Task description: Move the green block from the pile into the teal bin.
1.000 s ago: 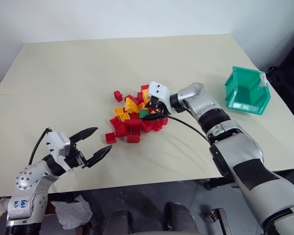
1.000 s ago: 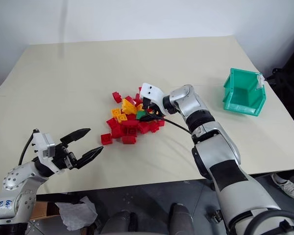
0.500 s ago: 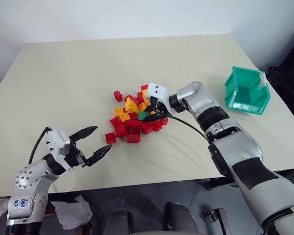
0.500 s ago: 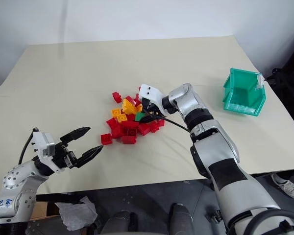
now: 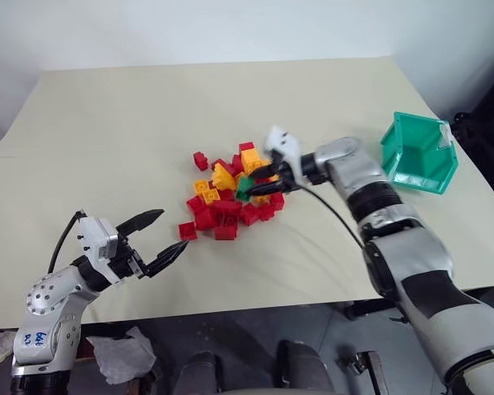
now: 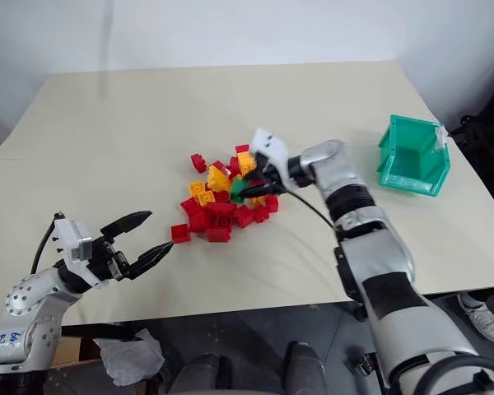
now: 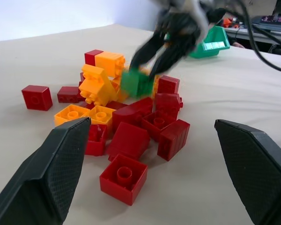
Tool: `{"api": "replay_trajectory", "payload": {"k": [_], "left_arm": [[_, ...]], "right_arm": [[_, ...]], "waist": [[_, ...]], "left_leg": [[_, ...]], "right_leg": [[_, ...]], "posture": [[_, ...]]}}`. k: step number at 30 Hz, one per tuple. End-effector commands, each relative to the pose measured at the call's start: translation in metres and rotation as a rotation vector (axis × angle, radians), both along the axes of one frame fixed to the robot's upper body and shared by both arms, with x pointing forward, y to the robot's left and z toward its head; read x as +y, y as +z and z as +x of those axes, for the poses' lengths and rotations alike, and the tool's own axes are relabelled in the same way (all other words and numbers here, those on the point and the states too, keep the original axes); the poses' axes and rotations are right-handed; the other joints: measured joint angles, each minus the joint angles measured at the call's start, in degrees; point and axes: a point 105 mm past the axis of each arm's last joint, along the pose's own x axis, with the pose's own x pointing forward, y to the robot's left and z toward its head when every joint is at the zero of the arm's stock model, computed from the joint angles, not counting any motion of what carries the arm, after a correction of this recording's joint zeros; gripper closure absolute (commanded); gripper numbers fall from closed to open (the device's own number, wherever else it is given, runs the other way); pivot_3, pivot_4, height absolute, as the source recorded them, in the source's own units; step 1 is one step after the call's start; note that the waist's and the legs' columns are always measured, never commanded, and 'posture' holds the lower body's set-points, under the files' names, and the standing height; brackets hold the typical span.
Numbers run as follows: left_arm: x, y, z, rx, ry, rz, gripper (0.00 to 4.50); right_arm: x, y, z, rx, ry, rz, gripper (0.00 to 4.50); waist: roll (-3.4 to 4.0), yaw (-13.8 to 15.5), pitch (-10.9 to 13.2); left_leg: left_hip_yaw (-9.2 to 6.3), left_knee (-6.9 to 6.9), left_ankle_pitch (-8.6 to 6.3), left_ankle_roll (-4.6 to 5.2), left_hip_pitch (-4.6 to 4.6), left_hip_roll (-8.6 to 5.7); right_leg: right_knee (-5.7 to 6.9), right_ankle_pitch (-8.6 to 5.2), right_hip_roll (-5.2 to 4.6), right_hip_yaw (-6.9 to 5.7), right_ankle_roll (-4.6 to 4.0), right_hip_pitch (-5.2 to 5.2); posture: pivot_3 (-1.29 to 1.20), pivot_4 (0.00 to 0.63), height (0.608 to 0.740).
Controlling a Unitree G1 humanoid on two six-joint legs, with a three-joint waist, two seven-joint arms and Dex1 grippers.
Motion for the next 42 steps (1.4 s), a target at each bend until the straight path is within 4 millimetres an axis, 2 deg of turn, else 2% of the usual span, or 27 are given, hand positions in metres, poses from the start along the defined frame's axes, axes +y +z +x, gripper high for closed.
{"api": "replay_trajectory", "payload": {"k": [1, 6, 9, 12, 14, 17, 21, 30, 33, 37, 38, 40, 42], "left_arm": [[-0.015, 0.008, 0.0, -0.037, -0.061, -0.003, 0.0], [-0.036, 0.017, 0.004, -0.062, -0.146, -0.019, 0.0], [-0.056, 0.025, 0.004, -0.079, -0.238, -0.052, 0.0], [-0.072, 0.029, 0.002, -0.086, -0.322, -0.048, 0.0], [-0.081, 0.033, 0.004, -0.1, -0.36, -0.045, 0.0], [-0.096, 0.046, 0.01, -0.139, -0.403, -0.073, 0.0], [-0.108, 0.058, 0.016, -0.179, -0.425, -0.107, 0.0], [-0.109, 0.059, 0.019, -0.192, -0.395, -0.124, 0.0], [-0.103, 0.058, 0.02, -0.191, -0.368, -0.122, 0.0], [-0.097, 0.058, 0.021, -0.189, -0.338, -0.128, 0.0], [-0.094, 0.057, 0.022, -0.19, -0.326, -0.12, 0.0], [-0.087, 0.055, 0.023, -0.189, -0.298, -0.105, 0.0], [-0.076, 0.052, 0.024, -0.183, -0.259, -0.082, 0.0]], "right_arm": [[-0.037, 0.042, -0.019, -0.193, 0.017, 0.164, 2.64], [-0.108, 0.061, -0.025, -0.279, -0.274, 0.266, 2.64], [-0.176, 0.072, -0.028, -0.357, -0.569, 0.288, 2.64], [-0.228, 0.068, -0.031, -0.379, -0.815, 0.242, 2.64], [-0.255, 0.062, -0.031, -0.358, -0.96, 0.243, 2.64], [-0.286, 0.046, -0.026, -0.331, -1.122, 0.189, 2.64], [-0.301, 0.033, -0.016, -0.284, -1.228, 0.191, 2.64], [-0.289, 0.014, 0.005, -0.201, -1.265, 0.17, 2.64], [-0.285, 0.018, 0.009, -0.224, -1.27, 0.176, 1.64], [-0.292, 0.024, 0.007, -0.275, -1.309, 0.153, 0.24], [-0.292, 0.029, 0.006, -0.3, -1.299, 0.171, 0.03], [-0.29, 0.039, 0.003, -0.353, -1.257, 0.202, 0.03], [-0.278, 0.048, 0.0, -0.397, -1.136, 0.231, 0.03]], "waist": [[0.0, 0.4, 0.0], [0.02, 0.3, 0.0], [0.08, 0.3, 0.0], [0.08, 0.5, 0.0], [0.07, 0.4, 0.0], [0.07, 0.2, 0.0], [0.16, -0.1, 0.1], [0.24, 0.2, 0.1], [0.24, 0.3, 0.1], [0.25, 0.2, 0.1], [0.25, 0.2, 0.1], [0.25, 0.2, 0.1], [0.26, 0.1, 0.1]], "left_leg": [[0.0, 0.0, 0.0, 0.0, 0.0, 0.0], [0.05, 0.01, -0.01, 0.0, 0.02, -0.01], [0.11, 0.01, -0.01, 0.0, 0.03, 0.0], [0.16, 0.01, -0.01, 0.01, 0.03, -0.01], [0.19, 0.01, -0.01, 0.01, 0.04, -0.01], [0.37, 0.02, 0.03, 0.06, 0.1, -0.01], [0.65, 0.0, 0.06, 0.12, 0.21, -0.01], [0.7, 0.01, 0.07, 0.15, 0.17, -0.01], [0.67, 0.02, 0.08, 0.16, 0.13, -0.02], [0.66, 0.0, 0.08, 0.16, 0.11, -0.02], [0.65, 0.0, 0.08, 0.16, 0.11, -0.01], [0.65, 0.0, 0.08, 0.16, 0.11, -0.01], [0.66, -0.01, 0.08, 0.16, 0.12, -0.01]], "right_leg": [[0.01, 0.0, 0.0, -0.01, 0.0, 0.0], [-0.07, 0.0, 0.0, -0.04, 0.01, 0.08], [-0.08, 0.0, 0.0, 0.0, 0.01, 0.08], [-0.14, 0.0, 0.0, 0.02, 0.01, 0.08], [-0.15, 0.0, 0.0, 0.02, 0.01, 0.08], [-0.24, 0.0, 0.0, 0.14, 0.01, 0.11], [-0.34, 0.0, 0.0, 0.38, 0.01, 0.14], [-0.48, 0.01, 0.0, 0.43, 0.01, 0.12], [-0.49, 0.01, 0.0, 0.43, 0.02, 0.12], [-0.5, 0.02, 0.0, 0.41, 0.03, 0.12], [-0.51, 0.02, 0.0, 0.4, 0.03, 0.12], [-0.51, 0.02, 0.0, 0.4, 0.03, 0.12], [-0.51, 0.02, 0.0, 0.4, 0.03, 0.12]], "posture": [[0.0, 0.15, 0.74], [0.0, 0.15, 0.74], [0.0, 0.15, 0.74], [0.0, 0.15, 0.74], [0.0, 0.15, 0.74], [0.0, 0.15, 0.74], [0.0, 0.15, 0.74], [0.0, 0.15, 0.74], [0.0, 0.15, 0.74], [0.0, 0.15, 0.74], [0.0, 0.15, 0.74], [0.0, 0.15, 0.74], [0.0, 0.15, 0.74]]}}
